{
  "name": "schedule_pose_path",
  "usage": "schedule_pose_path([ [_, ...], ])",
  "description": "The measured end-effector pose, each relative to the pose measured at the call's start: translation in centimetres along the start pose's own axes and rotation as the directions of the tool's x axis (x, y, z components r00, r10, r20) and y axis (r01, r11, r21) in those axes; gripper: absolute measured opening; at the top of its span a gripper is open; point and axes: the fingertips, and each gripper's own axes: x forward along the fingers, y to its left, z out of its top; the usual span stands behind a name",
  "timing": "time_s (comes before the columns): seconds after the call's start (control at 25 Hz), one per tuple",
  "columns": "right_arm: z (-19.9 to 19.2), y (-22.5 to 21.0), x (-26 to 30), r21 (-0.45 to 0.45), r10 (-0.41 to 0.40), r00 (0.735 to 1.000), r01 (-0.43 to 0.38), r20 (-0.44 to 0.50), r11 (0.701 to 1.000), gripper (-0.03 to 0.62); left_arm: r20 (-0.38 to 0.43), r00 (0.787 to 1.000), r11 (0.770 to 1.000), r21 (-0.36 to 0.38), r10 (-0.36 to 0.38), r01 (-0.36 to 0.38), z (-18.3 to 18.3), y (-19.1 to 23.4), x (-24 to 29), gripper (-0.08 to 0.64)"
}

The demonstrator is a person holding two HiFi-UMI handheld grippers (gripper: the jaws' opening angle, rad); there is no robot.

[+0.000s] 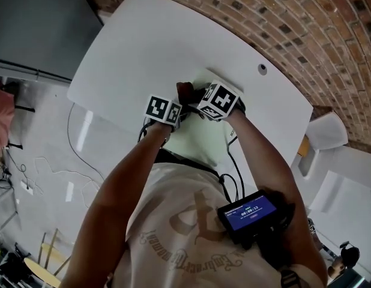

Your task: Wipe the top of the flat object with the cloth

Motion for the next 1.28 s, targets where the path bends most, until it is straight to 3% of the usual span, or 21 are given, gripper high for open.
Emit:
schedule_pose_path([
  [0.36,-8.5,0.2,-2.4,0.138,-0.074,0.997,0.077,-0.029,0.987,0.109,-0.030,0.999,1.000,0.009,-0.027,0.027,0.0,0.3,-0.1,0.250],
  [0.64,-16.2,0.8,-5.1,0.276,-0.133,0.991,0.134,-0.023,0.952,0.109,-0.037,0.999,0.999,0.012,-0.040,0.040,-0.1,0.3,0.1,0.253],
  [0.88,-19.8,1.0,-6.7,0.338,-0.174,0.984,0.176,-0.035,0.925,0.109,-0.052,0.998,0.999,0.014,-0.045,0.046,0.0,0.0,0.4,0.255],
  [1.0,-19.8,1.3,-7.6,0.340,-0.185,0.981,0.191,-0.050,0.921,0.109,-0.055,0.996,0.998,0.000,-0.066,0.066,0.0,0.0,0.3,0.262],
  [1.08,-18.1,1.4,-8.6,0.343,-0.183,0.983,0.175,-0.007,0.923,0.109,-0.045,0.996,0.997,0.016,-0.076,0.076,0.2,-0.1,-0.2,0.272],
  [1.28,-10.5,2.7,-10.0,0.251,-0.125,0.987,0.096,0.100,0.963,0.109,0.096,0.985,0.989,0.012,-0.145,0.145,1.8,-1.1,-2.9,0.261],
])
